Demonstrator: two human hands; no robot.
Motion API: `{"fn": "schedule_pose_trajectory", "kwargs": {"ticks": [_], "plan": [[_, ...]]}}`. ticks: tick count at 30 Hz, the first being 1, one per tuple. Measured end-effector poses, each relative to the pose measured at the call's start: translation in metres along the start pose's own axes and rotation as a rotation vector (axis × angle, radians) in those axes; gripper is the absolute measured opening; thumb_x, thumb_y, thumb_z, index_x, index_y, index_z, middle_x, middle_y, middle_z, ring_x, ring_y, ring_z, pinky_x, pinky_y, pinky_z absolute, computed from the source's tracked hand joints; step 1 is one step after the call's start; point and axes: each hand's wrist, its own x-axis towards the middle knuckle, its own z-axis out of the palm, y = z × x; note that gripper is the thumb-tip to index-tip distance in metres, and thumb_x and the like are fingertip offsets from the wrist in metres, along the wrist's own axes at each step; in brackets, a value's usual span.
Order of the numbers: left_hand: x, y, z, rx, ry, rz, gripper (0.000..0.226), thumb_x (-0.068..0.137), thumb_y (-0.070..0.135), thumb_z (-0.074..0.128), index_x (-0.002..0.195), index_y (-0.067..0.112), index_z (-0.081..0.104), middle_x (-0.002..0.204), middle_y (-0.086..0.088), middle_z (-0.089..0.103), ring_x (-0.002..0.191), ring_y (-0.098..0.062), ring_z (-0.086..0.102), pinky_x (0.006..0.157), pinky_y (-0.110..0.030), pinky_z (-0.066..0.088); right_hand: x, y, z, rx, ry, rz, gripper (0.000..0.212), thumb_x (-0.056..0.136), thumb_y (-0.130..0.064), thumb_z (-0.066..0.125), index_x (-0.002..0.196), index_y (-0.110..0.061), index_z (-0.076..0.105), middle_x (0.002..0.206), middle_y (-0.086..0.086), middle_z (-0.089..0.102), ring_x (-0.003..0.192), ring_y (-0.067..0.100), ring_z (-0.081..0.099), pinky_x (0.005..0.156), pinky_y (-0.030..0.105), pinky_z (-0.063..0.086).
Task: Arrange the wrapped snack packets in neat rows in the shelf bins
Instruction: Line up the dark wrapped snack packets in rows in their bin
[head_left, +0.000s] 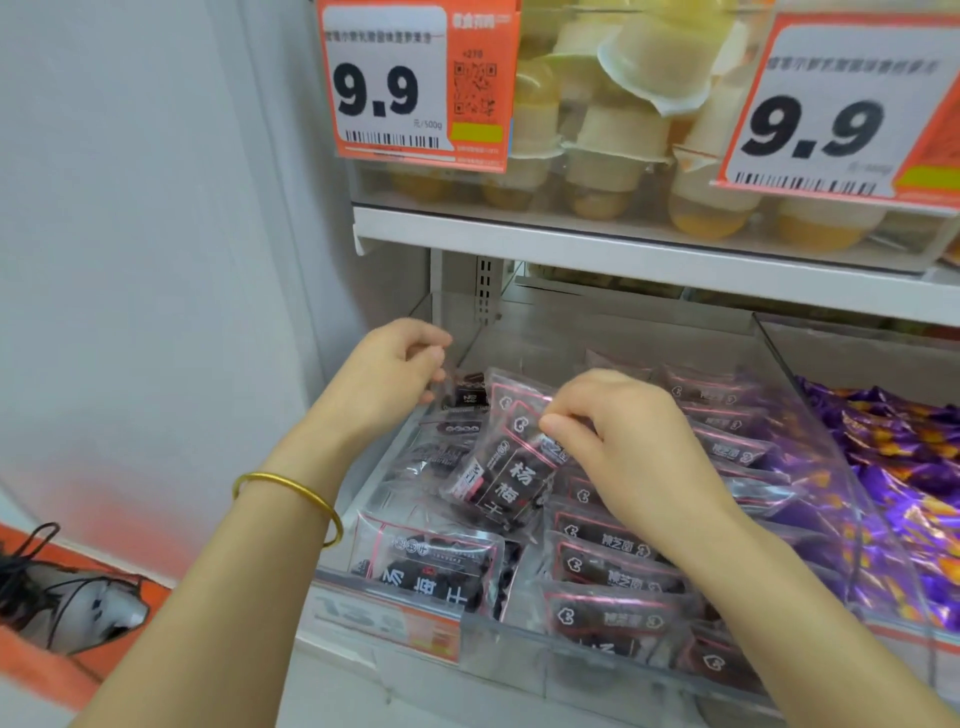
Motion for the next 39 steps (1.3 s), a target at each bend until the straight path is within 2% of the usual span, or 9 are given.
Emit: {"fn": "schedule_pose_trajectory", "kwargs": {"ticks": [7, 11, 15, 18, 22, 26, 30, 34, 39], "plan": [[0.034, -0.01, 0.014, 0.609, -0.247, -0.058, 0.063, 0.089, 0.001, 0.05, 0.144, 0.006, 0.022, 0.144, -0.02, 0.031, 0.128, -0.031, 0.04, 0.1, -0.028, 0.034, -0.001, 0.004, -0.004, 0.029, -0.032, 0.061, 0.023, 0.094, -0.026, 0.053, 0.083, -0.01, 0.067, 0.089, -0.002, 0.062, 0.085, 0.017, 0.058, 0.082, 0.034, 0.046], [0.055, -0.015, 0.027, 0.861, -0.431, -0.032, 0.077, 0.082, -0.005, 0.054, 0.145, 0.017, 0.015, 0.146, -0.019, 0.019, 0.117, -0.037, 0.047, 0.093, -0.037, 0.044, 0.0, 0.007, -0.006, 0.061, -0.079, 0.113, 0.023, 0.095, -0.028, 0.051, 0.086, -0.012, 0.066, 0.092, -0.001, 0.063, 0.085, 0.018, 0.059, 0.081, 0.035, 0.048], [0.066, -0.029, 0.038, 1.043, -0.517, -0.081, 0.079, 0.081, -0.006, 0.056, 0.143, 0.016, 0.012, 0.155, -0.014, 0.003, 0.113, -0.035, 0.052, 0.082, -0.031, 0.044, -0.003, 0.005, -0.01, 0.055, -0.121, 0.118, 0.022, 0.096, -0.032, 0.048, 0.092, -0.019, 0.064, 0.096, -0.004, 0.06, 0.087, 0.017, 0.059, 0.082, 0.035, 0.049], [0.067, -0.038, 0.047, 1.032, -0.431, -0.137, 0.081, 0.084, -0.004, 0.053, 0.146, 0.013, 0.004, 0.146, -0.017, 0.025, 0.088, -0.029, 0.057, 0.07, -0.029, 0.042, -0.004, 0.004, -0.011, 0.043, -0.141, 0.114, 0.022, 0.097, -0.034, 0.045, 0.092, -0.02, 0.062, 0.096, -0.004, 0.059, 0.087, 0.018, 0.058, 0.081, 0.036, 0.049], [0.071, -0.044, 0.045, 1.042, -0.378, 0.01, 0.044, 0.089, 0.004, 0.05, 0.132, 0.008, 0.04, 0.139, -0.02, 0.031, 0.106, -0.032, 0.055, 0.078, -0.03, 0.044, -0.004, 0.005, -0.011, 0.042, -0.147, 0.118, 0.021, 0.097, -0.034, 0.045, 0.092, -0.021, 0.061, 0.097, -0.004, 0.059, 0.088, 0.019, 0.058, 0.081, 0.036, 0.049], [0.08, -0.036, 0.039, 1.011, -0.343, 0.096, 0.019, 0.083, 0.004, 0.06, 0.101, 0.008, 0.06, 0.117, -0.013, 0.047, 0.1, -0.031, 0.056, 0.075, -0.025, 0.04, -0.004, 0.006, -0.01, 0.029, -0.15, 0.098, 0.022, 0.097, -0.036, 0.044, 0.093, -0.021, 0.06, 0.098, -0.004, 0.058, 0.089, 0.019, 0.057, 0.081, 0.037, 0.049], [0.083, -0.031, 0.039, 0.919, -0.233, 0.2, 0.013, 0.085, 0.018, 0.063, 0.098, 0.018, 0.067, 0.111, -0.007, 0.051, 0.11, -0.032, 0.048, 0.096, -0.035, 0.04, -0.005, 0.007, -0.009, 0.024, -0.159, 0.081, 0.022, 0.097, -0.037, 0.044, 0.09, -0.021, 0.059, 0.096, -0.005, 0.057, 0.087, 0.018, 0.057, 0.08, 0.036, 0.049], [0.077, -0.026, 0.044, 0.644, -0.253, 0.206, 0.012, 0.084, 0.012, 0.063, 0.095, 0.014, 0.067, 0.103, -0.01, 0.049, 0.088, -0.025, 0.052, 0.077, -0.02, 0.039, -0.005, 0.006, -0.009, 0.028, -0.153, 0.066, 0.02, 0.096, -0.036, 0.045, 0.089, -0.023, 0.057, 0.095, -0.005, 0.056, 0.086, 0.018, 0.056, 0.08, 0.036, 0.048], [0.067, -0.033, 0.047, 0.455, -0.279, 0.145, 0.017, 0.078, 0.011, 0.07, 0.096, 0.009, 0.067, 0.106, -0.014, 0.062, 0.094, -0.029, 0.061, 0.081, -0.028, 0.048, -0.005, 0.007, -0.007, 0.033, -0.15, 0.054, 0.019, 0.096, -0.036, 0.045, 0.089, -0.023, 0.057, 0.095, -0.006, 0.055, 0.084, 0.016, 0.055, 0.079, 0.036, 0.048]]}}
